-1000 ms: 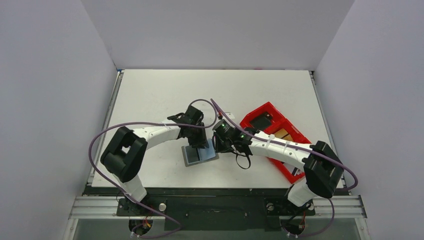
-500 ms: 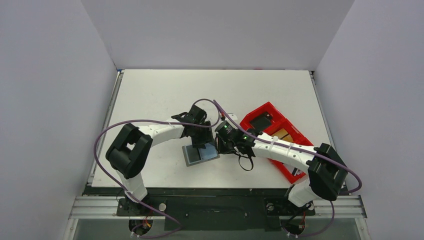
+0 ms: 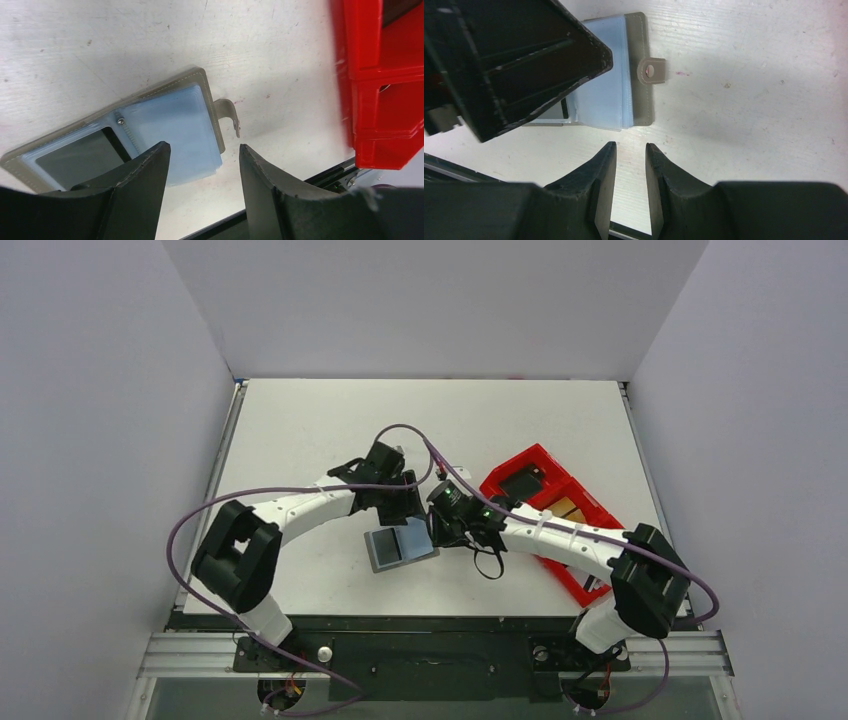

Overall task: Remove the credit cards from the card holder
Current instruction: Remove the credit card from the card holder.

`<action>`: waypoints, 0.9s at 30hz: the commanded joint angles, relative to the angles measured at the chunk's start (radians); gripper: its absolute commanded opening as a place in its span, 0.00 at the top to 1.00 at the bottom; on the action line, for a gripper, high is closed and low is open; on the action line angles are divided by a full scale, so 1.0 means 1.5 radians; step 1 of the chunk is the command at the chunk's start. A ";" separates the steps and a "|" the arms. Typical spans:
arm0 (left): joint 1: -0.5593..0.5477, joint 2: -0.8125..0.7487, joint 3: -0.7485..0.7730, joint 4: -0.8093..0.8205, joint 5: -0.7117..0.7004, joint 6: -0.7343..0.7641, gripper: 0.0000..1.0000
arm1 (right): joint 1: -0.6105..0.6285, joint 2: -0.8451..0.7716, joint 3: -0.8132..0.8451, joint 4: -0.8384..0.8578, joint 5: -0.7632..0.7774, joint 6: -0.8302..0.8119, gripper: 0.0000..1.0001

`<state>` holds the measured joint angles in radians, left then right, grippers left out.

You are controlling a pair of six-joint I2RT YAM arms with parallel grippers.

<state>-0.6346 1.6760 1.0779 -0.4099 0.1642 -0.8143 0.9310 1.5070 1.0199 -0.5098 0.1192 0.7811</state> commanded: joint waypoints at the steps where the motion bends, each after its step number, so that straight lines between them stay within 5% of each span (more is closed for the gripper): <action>1: 0.024 -0.060 -0.015 -0.015 -0.022 0.019 0.51 | 0.011 0.025 0.051 0.023 -0.016 -0.004 0.75; 15: 0.094 -0.156 -0.146 -0.044 -0.054 0.045 0.79 | 0.018 0.159 0.108 0.130 -0.165 -0.007 0.75; 27: 0.109 -0.129 -0.159 -0.030 -0.045 0.056 0.93 | 0.006 0.234 0.119 0.181 -0.175 0.022 0.75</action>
<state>-0.4786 1.4734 0.8345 -0.4808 0.1009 -0.7494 0.9493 1.8519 1.1774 -0.3111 -0.1429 0.7837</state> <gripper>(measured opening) 0.081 0.251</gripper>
